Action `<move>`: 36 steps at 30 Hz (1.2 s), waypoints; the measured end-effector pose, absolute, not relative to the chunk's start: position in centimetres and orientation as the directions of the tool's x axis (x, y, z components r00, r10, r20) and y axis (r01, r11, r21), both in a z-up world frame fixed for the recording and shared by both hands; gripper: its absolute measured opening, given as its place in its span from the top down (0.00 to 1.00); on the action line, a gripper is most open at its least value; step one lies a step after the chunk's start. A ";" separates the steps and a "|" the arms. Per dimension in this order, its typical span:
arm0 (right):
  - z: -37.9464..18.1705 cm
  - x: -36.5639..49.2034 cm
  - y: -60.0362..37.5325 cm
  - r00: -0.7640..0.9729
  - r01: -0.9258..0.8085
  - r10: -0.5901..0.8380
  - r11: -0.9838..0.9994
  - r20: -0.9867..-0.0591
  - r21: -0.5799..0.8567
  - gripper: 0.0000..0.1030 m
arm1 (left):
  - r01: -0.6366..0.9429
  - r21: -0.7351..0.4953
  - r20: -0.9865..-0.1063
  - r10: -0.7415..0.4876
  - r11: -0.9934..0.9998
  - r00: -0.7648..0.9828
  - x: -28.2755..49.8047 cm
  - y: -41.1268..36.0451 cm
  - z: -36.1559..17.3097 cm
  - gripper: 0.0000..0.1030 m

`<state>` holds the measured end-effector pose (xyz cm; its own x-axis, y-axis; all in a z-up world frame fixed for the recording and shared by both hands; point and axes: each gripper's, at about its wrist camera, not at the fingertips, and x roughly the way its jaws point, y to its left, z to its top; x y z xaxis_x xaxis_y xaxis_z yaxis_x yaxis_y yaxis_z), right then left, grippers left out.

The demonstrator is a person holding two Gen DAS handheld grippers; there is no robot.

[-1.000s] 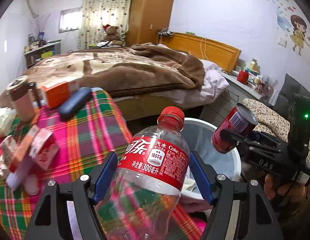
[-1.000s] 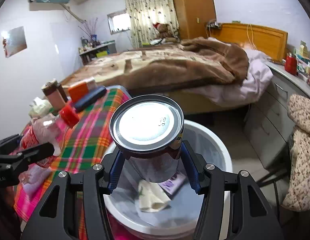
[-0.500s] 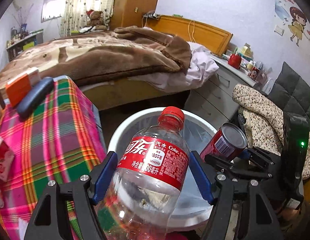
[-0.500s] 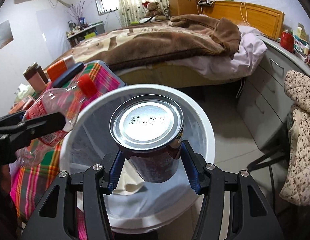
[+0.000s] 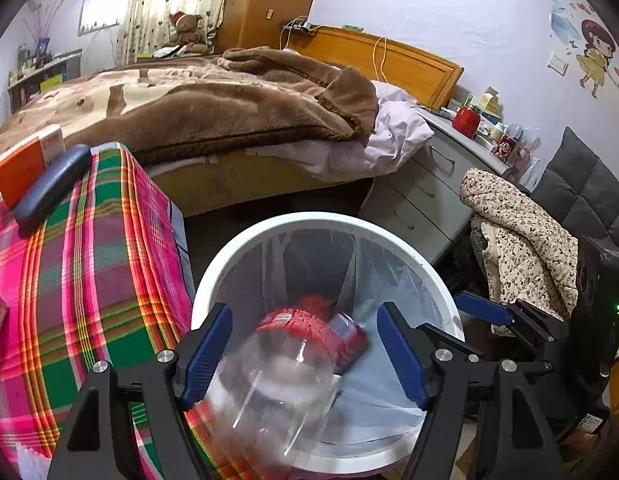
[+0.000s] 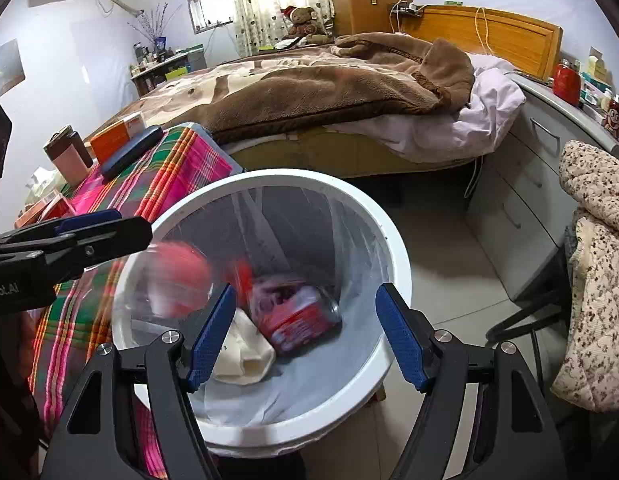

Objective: Collect trash
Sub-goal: 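Open both grippers to drop the bottle and can into the wastebasket, then move both tools back over the table toward the remaining trash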

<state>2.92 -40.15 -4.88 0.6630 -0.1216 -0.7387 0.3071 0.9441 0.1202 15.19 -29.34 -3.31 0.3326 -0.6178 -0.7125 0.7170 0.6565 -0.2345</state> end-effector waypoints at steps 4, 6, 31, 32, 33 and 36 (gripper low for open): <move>-4.5 2.5 -39.9 0.673 0.313 -0.129 0.942 -0.729 0.122 0.28 | 0.709 -0.234 -0.701 -0.621 0.666 0.351 14.9 -28.6 -2.7 0.26; -4.2 2.4 -39.6 0.678 0.311 -0.130 0.943 -0.723 0.121 0.28 | 0.705 -0.229 -0.701 -0.617 0.671 0.359 14.8 -28.1 -2.4 0.26; -0.1 3.0 -32.1 0.784 0.209 -0.132 0.976 -0.607 0.057 0.28 | 0.596 -0.230 -0.635 -0.583 0.770 0.507 14.5 -15.6 0.8 0.26; 0.0 3.1 -31.6 0.785 0.203 -0.128 0.977 -0.606 0.057 0.28 | 0.588 -0.228 -0.634 -0.577 0.776 0.515 14.5 -15.0 0.8 0.26; 0.0 3.2 -31.3 0.787 0.196 -0.121 0.979 -0.606 0.059 0.28 | 0.577 -0.230 -0.635 -0.571 0.783 0.521 14.6 -14.3 0.8 0.26; 0.0 3.4 -30.3 0.791 0.181 -0.106 0.981 -0.602 0.065 0.28 | 0.554 -0.230 -0.628 -0.557 0.800 0.543 14.7 -12.4 0.8 0.26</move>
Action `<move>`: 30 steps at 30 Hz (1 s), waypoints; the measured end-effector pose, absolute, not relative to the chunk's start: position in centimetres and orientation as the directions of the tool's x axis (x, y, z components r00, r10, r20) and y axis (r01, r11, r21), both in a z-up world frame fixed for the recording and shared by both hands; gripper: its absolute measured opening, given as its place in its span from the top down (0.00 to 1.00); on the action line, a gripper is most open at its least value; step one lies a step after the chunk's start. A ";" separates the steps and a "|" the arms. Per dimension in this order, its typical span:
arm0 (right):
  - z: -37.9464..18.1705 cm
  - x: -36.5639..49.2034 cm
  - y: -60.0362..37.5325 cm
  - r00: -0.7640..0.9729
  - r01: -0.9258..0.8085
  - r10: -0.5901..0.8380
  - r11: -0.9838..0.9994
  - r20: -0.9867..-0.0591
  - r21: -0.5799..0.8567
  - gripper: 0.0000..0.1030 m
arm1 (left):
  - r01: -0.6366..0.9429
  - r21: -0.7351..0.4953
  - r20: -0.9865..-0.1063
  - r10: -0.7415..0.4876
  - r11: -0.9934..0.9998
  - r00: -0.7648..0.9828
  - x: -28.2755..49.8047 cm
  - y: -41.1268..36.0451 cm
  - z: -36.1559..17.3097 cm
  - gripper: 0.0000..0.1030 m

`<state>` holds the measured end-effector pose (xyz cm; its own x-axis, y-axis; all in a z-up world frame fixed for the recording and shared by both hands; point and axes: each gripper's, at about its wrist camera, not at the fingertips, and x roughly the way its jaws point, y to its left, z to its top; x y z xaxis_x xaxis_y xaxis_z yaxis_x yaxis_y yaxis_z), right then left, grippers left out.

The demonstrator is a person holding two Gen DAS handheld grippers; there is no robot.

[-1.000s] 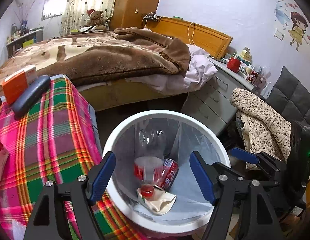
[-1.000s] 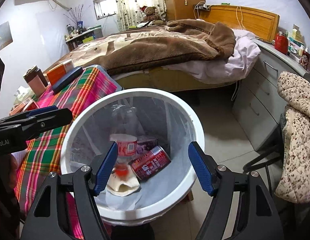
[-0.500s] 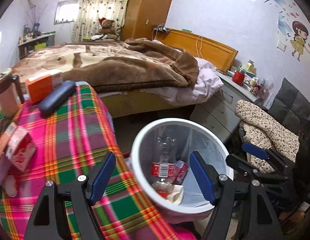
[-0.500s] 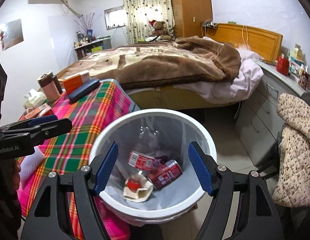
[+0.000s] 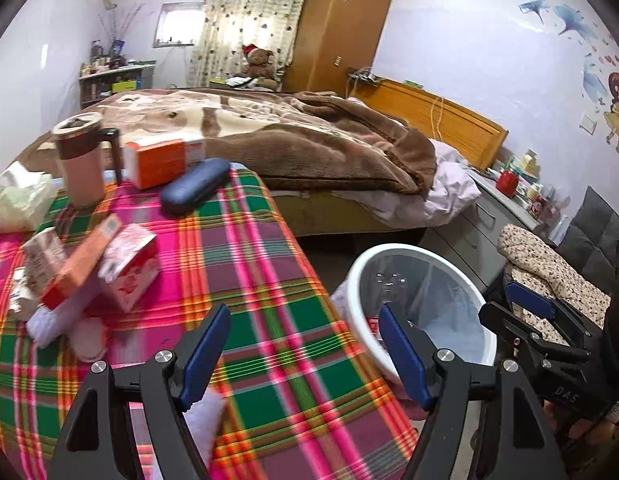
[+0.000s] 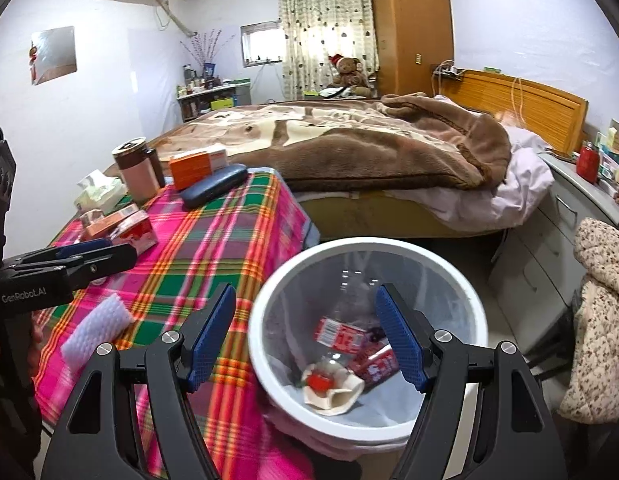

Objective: Collect trash
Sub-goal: 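Move both tools back over the table toward the remaining trash, then grasp the white foam netting with the right gripper while the left gripper approaches the crumpled paper wrapper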

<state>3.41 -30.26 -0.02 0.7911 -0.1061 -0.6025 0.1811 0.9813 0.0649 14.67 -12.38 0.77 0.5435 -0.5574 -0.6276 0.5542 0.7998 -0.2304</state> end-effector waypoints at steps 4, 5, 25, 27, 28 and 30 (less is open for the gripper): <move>-0.3 3.9 -28.7 0.797 0.149 -0.068 0.985 -0.601 0.087 0.28 | 0.520 -0.218 -0.621 -0.528 0.826 0.579 14.9 -9.5 0.9 0.26; -0.4 4.0 -28.1 0.798 0.140 -0.056 0.986 -0.600 0.094 0.28 | 0.507 -0.220 -0.620 -0.521 0.833 0.586 15.0 -8.5 0.8 0.26; -4.6 7.1 -17.0 0.712 -0.034 0.165 0.979 -0.682 0.201 0.28 | 0.280 -0.196 -0.652 -0.338 0.940 0.679 19.0 5.6 -2.4 0.26; -4.7 7.4 -16.4 0.707 -0.042 0.168 0.980 -0.687 0.197 0.28 | 0.266 -0.198 -0.651 -0.330 0.943 0.684 19.4 6.5 -2.6 0.26; -4.7 7.6 -16.1 0.702 -0.046 0.174 0.979 -0.690 0.200 0.28 | 0.260 -0.200 -0.653 -0.326 0.945 0.683 19.7 6.8 -2.7 0.26; -4.9 7.9 -15.8 0.694 -0.047 0.185 0.976 -0.695 0.213 0.28 | 0.256 -0.203 -0.656 -0.325 0.945 0.681 20.3 7.4 -2.9 0.26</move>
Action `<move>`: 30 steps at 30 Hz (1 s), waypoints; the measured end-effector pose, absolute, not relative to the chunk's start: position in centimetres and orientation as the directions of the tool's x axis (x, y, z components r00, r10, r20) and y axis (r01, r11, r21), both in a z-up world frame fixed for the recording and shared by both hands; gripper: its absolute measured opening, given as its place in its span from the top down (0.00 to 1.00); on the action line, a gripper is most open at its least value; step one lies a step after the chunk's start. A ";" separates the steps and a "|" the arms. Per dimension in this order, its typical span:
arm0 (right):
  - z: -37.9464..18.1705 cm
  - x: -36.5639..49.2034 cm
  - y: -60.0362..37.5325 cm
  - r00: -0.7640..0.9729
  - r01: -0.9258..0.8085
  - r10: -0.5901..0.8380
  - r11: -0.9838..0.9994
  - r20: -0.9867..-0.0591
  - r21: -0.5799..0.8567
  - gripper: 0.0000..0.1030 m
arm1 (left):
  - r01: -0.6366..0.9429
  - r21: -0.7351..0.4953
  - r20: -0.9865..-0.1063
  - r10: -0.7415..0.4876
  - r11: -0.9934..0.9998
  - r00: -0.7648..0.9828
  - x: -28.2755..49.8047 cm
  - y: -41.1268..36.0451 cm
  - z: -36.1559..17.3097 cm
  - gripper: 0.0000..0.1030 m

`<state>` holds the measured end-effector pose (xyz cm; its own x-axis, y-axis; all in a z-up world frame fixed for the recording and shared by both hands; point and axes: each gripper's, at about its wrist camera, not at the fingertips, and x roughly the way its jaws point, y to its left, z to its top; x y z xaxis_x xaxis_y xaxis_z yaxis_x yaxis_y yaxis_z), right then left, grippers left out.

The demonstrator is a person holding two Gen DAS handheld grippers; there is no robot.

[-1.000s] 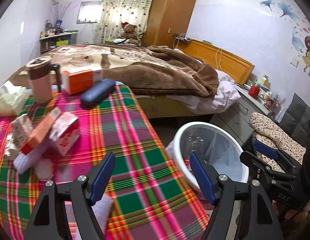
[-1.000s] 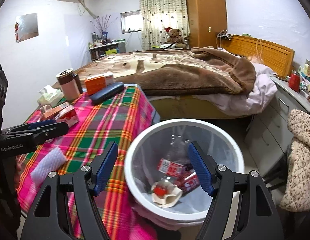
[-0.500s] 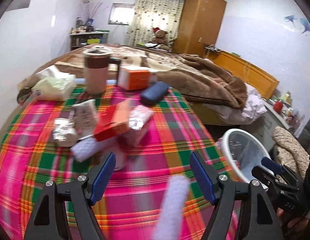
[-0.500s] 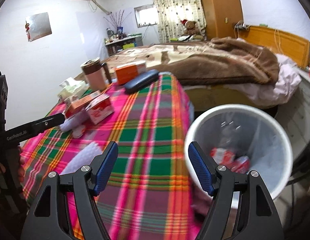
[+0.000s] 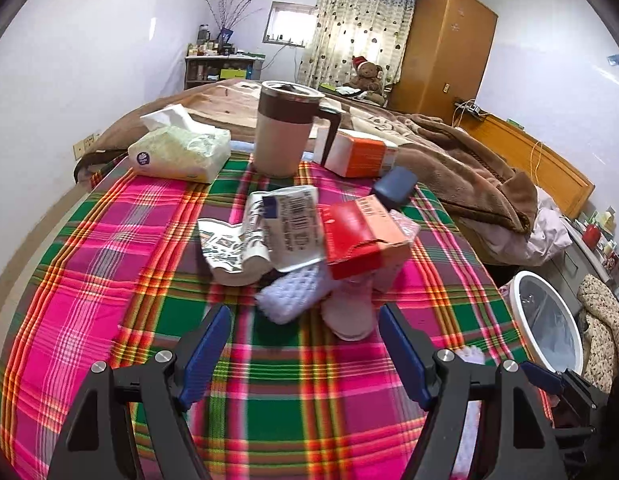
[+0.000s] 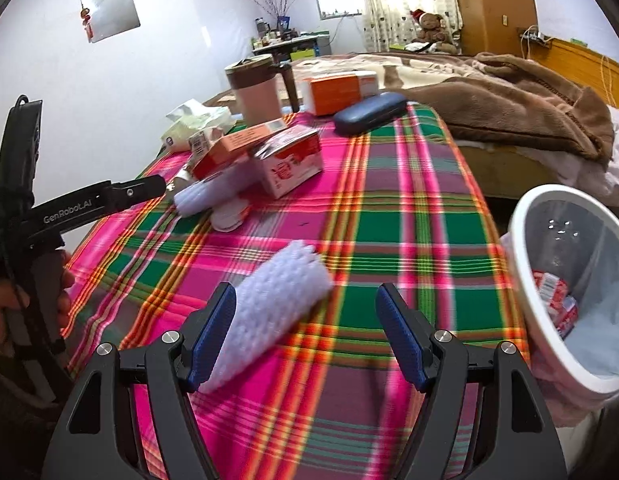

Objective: Collect trash
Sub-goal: 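Grasp the white foam netting with the right gripper while the left gripper approaches the crumpled paper wrapper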

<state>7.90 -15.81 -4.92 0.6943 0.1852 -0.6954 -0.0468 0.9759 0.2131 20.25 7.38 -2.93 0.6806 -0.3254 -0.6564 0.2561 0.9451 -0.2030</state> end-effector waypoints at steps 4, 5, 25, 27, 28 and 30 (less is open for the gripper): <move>-5.5 8.4 -15.1 0.669 -0.040 0.207 0.969 -0.714 0.244 0.28 | 0.236 -0.202 -0.668 -0.310 0.951 0.676 21.2 8.4 -3.5 0.26; -5.7 8.6 -14.9 0.662 -0.040 0.215 0.967 -0.719 0.252 0.28 | 0.233 -0.204 -0.669 -0.309 0.951 0.676 21.5 8.7 -3.6 0.26; -7.2 11.0 -11.0 0.622 -0.063 0.200 0.976 -0.757 0.207 0.46 | 0.160 -0.277 -0.717 -0.315 0.947 0.622 28.7 10.5 -6.1 0.26; -7.2 11.2 -11.0 0.626 -0.051 0.188 0.978 -0.756 0.201 0.53 | 0.154 -0.285 -0.723 -0.318 0.946 0.614 29.4 10.3 -6.3 0.26; -7.3 11.3 -11.1 0.627 -0.049 0.190 0.977 -0.755 0.205 0.55 | 0.154 -0.279 -0.725 -0.313 0.948 0.614 29.7 10.2 -6.4 0.26; -7.3 11.5 -11.3 0.629 -0.047 0.191 0.977 -0.754 0.208 0.58 | 0.149 -0.267 -0.732 -0.301 0.952 0.611 30.4 9.9 -6.6 0.26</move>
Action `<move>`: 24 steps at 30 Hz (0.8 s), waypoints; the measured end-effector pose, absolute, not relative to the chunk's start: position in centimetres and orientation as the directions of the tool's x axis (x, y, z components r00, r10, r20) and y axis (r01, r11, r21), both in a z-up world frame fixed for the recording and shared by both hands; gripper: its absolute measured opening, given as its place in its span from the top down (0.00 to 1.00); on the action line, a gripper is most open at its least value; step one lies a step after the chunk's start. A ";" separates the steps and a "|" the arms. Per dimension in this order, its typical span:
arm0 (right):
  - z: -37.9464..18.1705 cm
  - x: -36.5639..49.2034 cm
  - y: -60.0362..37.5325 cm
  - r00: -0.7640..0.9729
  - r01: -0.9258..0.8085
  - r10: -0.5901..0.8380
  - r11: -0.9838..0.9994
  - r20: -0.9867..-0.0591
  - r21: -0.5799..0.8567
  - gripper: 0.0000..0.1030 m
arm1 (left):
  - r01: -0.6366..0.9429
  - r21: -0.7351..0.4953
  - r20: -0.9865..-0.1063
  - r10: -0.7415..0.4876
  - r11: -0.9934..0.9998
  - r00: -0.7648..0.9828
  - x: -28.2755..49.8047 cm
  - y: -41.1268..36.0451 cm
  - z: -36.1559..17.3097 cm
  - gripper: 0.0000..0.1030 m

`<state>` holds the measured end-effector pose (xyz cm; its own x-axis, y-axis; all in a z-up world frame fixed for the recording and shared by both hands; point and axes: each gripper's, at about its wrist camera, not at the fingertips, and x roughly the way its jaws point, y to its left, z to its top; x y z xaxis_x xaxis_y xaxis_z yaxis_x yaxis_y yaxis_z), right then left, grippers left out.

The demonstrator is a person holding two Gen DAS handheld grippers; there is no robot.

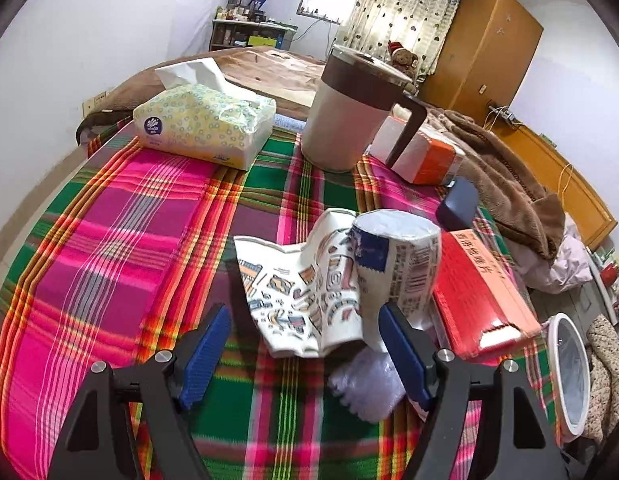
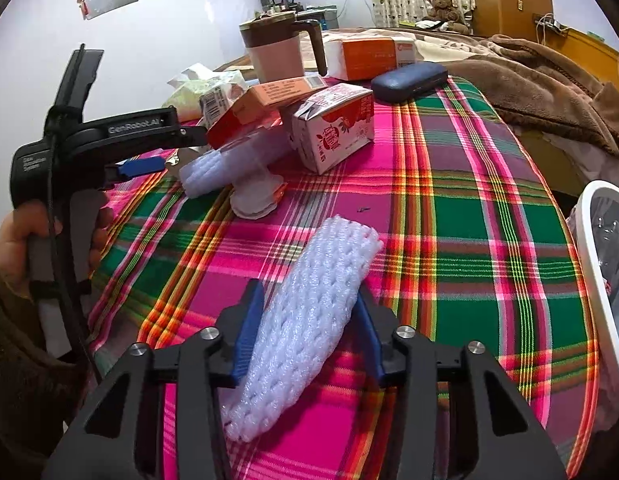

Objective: Collect trash
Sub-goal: 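Grasp the white foam netting with the right gripper while the left gripper approaches the crumpled paper wrapper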

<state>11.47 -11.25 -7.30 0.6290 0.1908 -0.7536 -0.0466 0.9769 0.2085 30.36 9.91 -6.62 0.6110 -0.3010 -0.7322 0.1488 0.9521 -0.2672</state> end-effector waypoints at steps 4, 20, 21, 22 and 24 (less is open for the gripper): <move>-7.3 11.7 -11.5 0.633 -0.040 0.188 0.977 -0.751 0.211 0.65 | 0.123 -0.275 -0.739 -0.292 0.953 0.607 31.2 10.1 -7.0 0.26; -7.0 11.9 -12.7 0.649 -0.038 0.185 0.977 -0.738 0.212 0.73 | 0.079 -0.259 -0.755 -0.253 0.963 0.605 32.5 9.9 -7.8 0.46; -7.0 12.0 -12.8 0.649 -0.037 0.186 0.976 -0.737 0.214 0.73 | 0.082 -0.257 -0.756 -0.253 0.963 0.604 32.6 9.9 -7.8 0.47; -7.0 12.0 -12.9 0.650 -0.035 0.187 0.976 -0.737 0.217 0.73 | 0.085 -0.250 -0.757 -0.249 0.965 0.604 32.5 9.8 -7.8 0.47; -7.0 12.0 -13.0 0.651 -0.034 0.188 0.975 -0.736 0.219 0.73 | 0.085 -0.239 -0.757 -0.240 0.967 0.608 32.4 9.6 -7.7 0.48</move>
